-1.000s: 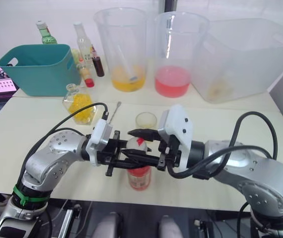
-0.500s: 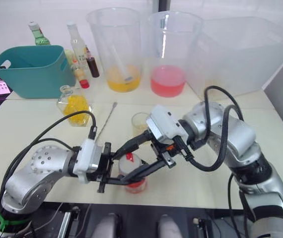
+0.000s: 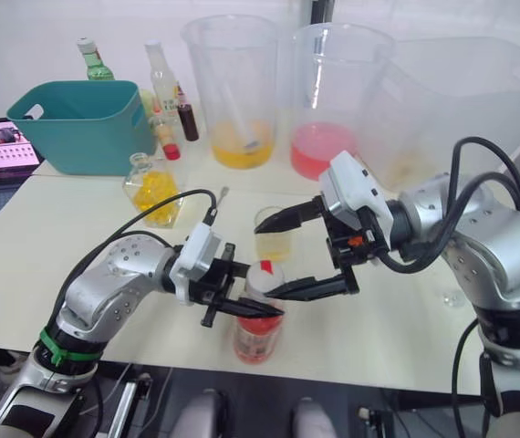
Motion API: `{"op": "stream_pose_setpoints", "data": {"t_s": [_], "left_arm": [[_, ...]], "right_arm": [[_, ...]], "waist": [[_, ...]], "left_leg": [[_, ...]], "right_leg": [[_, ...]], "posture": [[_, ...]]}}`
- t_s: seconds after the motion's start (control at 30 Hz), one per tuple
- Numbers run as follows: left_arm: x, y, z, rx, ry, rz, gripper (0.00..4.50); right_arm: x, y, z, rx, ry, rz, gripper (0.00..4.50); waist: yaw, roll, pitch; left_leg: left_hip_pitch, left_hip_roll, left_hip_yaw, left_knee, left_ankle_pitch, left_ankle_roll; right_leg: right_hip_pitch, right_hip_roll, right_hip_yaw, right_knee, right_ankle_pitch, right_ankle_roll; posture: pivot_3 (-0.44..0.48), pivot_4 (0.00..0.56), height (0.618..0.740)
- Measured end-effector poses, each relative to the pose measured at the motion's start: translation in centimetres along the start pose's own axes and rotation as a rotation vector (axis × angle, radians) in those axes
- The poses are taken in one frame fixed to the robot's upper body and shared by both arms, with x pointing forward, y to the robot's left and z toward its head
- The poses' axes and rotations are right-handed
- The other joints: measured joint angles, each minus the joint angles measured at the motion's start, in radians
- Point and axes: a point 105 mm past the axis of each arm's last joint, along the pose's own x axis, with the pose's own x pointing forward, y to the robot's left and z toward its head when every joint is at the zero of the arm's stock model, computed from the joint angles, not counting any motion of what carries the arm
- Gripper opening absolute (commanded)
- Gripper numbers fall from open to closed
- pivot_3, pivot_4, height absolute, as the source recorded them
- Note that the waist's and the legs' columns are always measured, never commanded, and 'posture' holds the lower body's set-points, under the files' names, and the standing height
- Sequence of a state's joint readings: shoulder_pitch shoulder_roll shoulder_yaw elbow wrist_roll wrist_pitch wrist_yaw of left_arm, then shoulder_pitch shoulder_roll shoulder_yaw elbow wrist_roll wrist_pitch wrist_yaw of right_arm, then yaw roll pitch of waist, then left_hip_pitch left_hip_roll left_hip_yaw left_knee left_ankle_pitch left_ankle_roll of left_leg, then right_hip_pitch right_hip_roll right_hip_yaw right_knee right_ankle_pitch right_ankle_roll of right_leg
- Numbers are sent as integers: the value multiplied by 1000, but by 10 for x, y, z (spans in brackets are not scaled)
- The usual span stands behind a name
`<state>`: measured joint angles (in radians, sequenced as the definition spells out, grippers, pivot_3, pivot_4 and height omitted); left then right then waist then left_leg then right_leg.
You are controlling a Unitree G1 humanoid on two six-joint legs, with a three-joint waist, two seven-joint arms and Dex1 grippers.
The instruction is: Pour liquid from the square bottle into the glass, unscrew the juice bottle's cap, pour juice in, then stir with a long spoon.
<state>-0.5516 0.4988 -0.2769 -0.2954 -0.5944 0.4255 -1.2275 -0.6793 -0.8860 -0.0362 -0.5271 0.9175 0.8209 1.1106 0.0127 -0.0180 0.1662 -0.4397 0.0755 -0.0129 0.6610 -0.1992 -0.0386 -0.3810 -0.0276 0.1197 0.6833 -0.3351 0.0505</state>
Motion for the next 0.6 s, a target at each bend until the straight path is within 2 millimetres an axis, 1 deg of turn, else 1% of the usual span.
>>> {"op": "stream_pose_setpoints", "data": {"t_s": [0.13,0.27,0.4,0.6], "left_arm": [[2,4,-1,-5,-14,6,1383],[5,12,-1,-8,-18,18,1383],[7,15,-1,-1,-18,27,1383],[8,18,-1,-1,-20,39,1383]], "right_arm": [[-3,6,8,43,-40,-135,4452],[3,18,11,93,-66,-182,4452],[3,18,9,127,-69,-239,4452],[2,14,6,127,-38,-317,4452]], "waist": [[0,0,0],[-2,0,0],[-2,0,0],[-3,0,0]], "left_leg": [[0,0,0,0,0,0],[0,0,0,0,0,0],[0,0,0,0,0,0],[0,0,0,0,0,0]], "right_leg": [[1,0,0,-1,0,0],[1,0,0,-1,0,0],[1,0,0,-1,0,0],[1,0,0,-1,0,0]], "posture": [[0,150,719],[0,150,719],[0,150,719],[0,150,719]]}}
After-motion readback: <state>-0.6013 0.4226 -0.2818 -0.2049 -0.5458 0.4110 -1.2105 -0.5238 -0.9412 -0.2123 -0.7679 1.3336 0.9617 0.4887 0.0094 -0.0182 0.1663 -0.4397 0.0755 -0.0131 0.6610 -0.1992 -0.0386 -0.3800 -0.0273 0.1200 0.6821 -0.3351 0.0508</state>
